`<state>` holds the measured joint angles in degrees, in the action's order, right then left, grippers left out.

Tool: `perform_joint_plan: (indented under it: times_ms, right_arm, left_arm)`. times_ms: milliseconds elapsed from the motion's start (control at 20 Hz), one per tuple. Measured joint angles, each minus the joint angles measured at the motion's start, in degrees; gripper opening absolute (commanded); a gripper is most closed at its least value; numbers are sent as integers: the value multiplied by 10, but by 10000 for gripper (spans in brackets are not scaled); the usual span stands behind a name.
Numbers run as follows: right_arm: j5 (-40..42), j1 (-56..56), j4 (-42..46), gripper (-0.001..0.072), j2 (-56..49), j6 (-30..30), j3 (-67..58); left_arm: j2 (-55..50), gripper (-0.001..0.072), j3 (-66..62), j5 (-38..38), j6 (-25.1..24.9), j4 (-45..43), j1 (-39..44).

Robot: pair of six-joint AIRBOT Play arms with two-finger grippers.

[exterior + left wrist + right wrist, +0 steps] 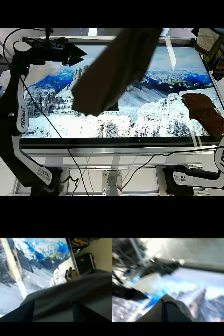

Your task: Fold the shirts.

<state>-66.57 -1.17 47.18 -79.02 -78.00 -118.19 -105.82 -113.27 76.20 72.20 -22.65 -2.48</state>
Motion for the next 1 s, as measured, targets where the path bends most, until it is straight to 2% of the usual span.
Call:
perform_joint_plan:
  times_ms: [150, 350, 550, 600, 1000]
  right_arm:
    - [-106, -94, 23, 23, 7, -8, 33]
    - [-164, -146, 55, 23, 10, -9, 58]
    - [-170, -150, 71, 24, 11, 2, 66]
    - [-170, -148, 72, 24, 11, 5, 67]
    - [-170, -142, 84, 24, 11, 15, 69]
  left_arm:
    - [0, 480, 0, 15, 12, -31, 20]
    - [-2, 506, 0, 25, 43, -171, 88]
    - [-20, 525, 0, 25, 68, -239, 145]
    - [-29, 584, 0, 30, 76, -243, 152]
    - [-116, 585, 0, 17, 163, -235, 174]
